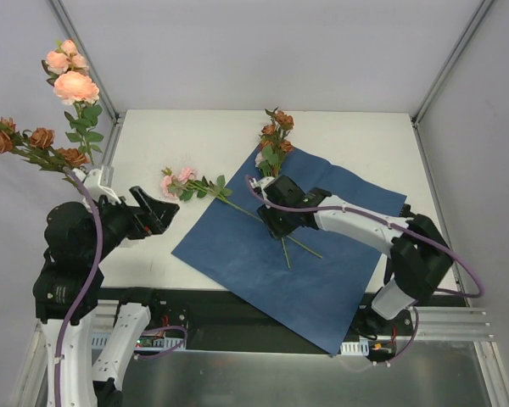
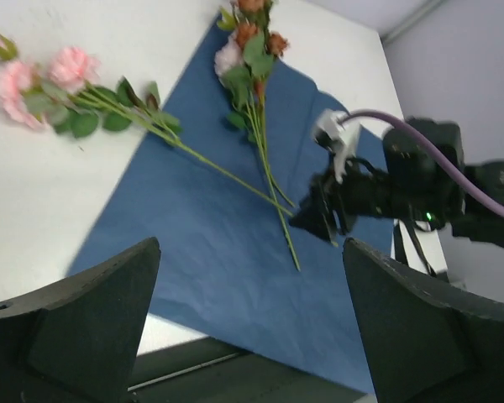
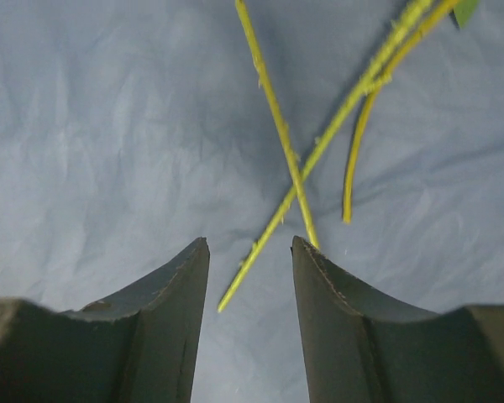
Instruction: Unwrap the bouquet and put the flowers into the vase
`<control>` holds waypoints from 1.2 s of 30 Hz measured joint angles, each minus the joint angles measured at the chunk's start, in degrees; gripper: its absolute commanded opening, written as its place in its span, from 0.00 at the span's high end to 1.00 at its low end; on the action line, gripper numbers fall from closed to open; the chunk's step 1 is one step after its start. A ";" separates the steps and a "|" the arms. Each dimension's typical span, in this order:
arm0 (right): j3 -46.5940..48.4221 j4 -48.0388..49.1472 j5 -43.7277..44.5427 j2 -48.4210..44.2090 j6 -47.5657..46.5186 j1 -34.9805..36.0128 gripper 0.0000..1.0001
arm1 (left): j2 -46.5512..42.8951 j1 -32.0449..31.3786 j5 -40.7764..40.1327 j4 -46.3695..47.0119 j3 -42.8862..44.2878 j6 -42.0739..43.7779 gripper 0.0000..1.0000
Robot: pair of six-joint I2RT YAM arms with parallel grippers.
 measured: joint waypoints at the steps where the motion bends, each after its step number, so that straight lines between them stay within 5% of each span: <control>1: 1.36 0.26 -0.04 2.01 -1.55 0.00 0.50 | -0.04 0.00 2.60 0.15 -1.66 -0.57 0.11; 15: 10.84 5.81 1.86 19.10 -16.65 0.00 0.54 | -12.28 0.00 15.45 3.58 -21.88 -9.51 0.16; 23: 11.10 8.70 1.92 21.97 -19.26 0.00 0.87 | -14.43 0.00 16.39 4.35 -24.41 -12.09 0.19; 36: 7.61 9.42 4.72 16.61 -19.61 3.72 0.99 | -15.10 0.00 17.75 4.79 -23.85 -14.64 0.18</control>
